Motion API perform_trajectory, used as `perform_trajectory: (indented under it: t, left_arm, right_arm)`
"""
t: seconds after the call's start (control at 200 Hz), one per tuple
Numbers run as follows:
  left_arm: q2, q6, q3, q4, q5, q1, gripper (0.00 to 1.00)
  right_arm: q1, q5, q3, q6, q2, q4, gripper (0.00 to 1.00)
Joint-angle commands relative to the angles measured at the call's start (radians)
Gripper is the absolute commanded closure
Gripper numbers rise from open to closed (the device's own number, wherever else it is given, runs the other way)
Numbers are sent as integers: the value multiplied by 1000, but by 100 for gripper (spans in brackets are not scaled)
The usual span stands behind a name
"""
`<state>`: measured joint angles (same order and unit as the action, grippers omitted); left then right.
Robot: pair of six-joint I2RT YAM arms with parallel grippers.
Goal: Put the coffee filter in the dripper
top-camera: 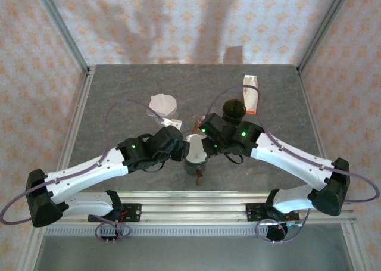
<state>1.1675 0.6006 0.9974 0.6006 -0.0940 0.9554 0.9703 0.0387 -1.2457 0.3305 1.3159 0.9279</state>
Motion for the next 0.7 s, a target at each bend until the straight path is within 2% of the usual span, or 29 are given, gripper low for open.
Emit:
perform_trajectory:
  t: [0.0, 0.12, 0.195, 0.44, 0.696]
  left_arm:
    - [5, -7, 2, 53, -38, 5, 54]
    - [-2, -4, -3, 49, -38, 5, 53]
    - [-2, -4, -4, 46, -38, 4, 51]
    - [0, 3, -9, 36, -36, 5, 49]
    - [-6, 5, -17, 49, -46, 4, 53]
  right_arm:
    - [7, -48, -26, -3, -4, 36, 73]
    - [7, -45, -23, -6, -17, 25, 52]
    - [6, -37, -23, -9, -5, 28, 44]
    - [7, -17, -36, -24, 72, 23, 33]
    - [-10, -58, -34, -30, 110, 54, 32]
